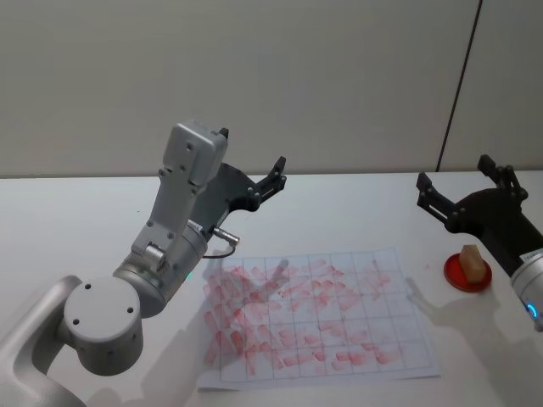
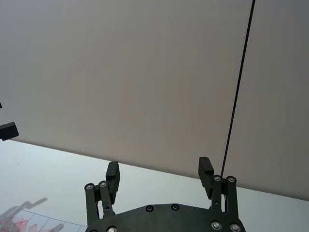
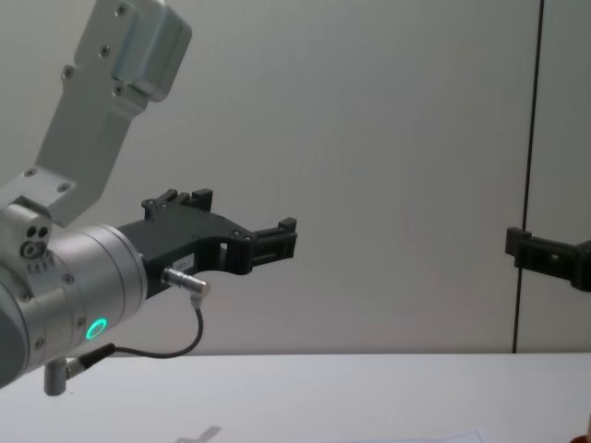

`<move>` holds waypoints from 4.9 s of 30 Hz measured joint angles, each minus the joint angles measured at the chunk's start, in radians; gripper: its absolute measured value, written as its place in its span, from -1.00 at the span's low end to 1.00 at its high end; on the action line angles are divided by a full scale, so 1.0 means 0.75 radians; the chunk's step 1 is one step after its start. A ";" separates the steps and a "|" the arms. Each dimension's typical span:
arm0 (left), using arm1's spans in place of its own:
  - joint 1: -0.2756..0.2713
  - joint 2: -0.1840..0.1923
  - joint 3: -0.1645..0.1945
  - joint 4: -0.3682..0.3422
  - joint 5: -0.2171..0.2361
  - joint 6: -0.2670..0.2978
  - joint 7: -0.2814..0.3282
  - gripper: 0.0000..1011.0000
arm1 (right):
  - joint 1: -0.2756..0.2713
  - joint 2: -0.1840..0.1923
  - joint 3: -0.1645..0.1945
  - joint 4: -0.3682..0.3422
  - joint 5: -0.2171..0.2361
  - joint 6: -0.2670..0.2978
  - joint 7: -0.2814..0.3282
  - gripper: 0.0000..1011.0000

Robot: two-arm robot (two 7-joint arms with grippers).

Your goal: Use the one hand to pick up the stamp and affix it onto the A4 paper.

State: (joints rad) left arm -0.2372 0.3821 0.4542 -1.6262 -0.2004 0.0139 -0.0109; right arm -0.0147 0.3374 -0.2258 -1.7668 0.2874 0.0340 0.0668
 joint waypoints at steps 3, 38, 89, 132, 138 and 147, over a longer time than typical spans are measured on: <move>0.000 0.000 0.000 0.000 0.000 0.000 0.000 0.98 | 0.000 0.000 0.000 0.000 0.000 0.000 0.000 0.98; 0.000 0.000 0.000 0.000 0.000 0.000 0.000 0.98 | 0.098 -0.075 0.015 0.134 -0.031 0.292 -0.164 0.98; 0.000 0.000 0.000 0.000 0.000 0.000 0.000 0.98 | 0.062 -0.125 0.034 0.235 0.015 0.527 -0.272 -0.38; 0.000 0.000 0.000 0.000 0.000 0.000 0.000 0.98 | 0.085 -0.146 0.083 0.241 0.097 0.583 -0.258 -0.57; 0.000 0.000 0.000 0.000 0.000 0.000 0.000 0.98 | 0.090 -0.146 0.082 0.159 0.076 0.583 -0.245 -0.57; 0.000 0.000 0.000 0.000 0.000 0.000 0.000 0.98 | 0.112 -0.158 0.060 0.025 0.018 0.633 -0.203 -0.57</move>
State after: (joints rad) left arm -0.2372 0.3821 0.4542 -1.6262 -0.2004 0.0138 -0.0109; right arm 0.0697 0.2190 -0.1806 -1.7480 0.3012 0.5088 -0.0852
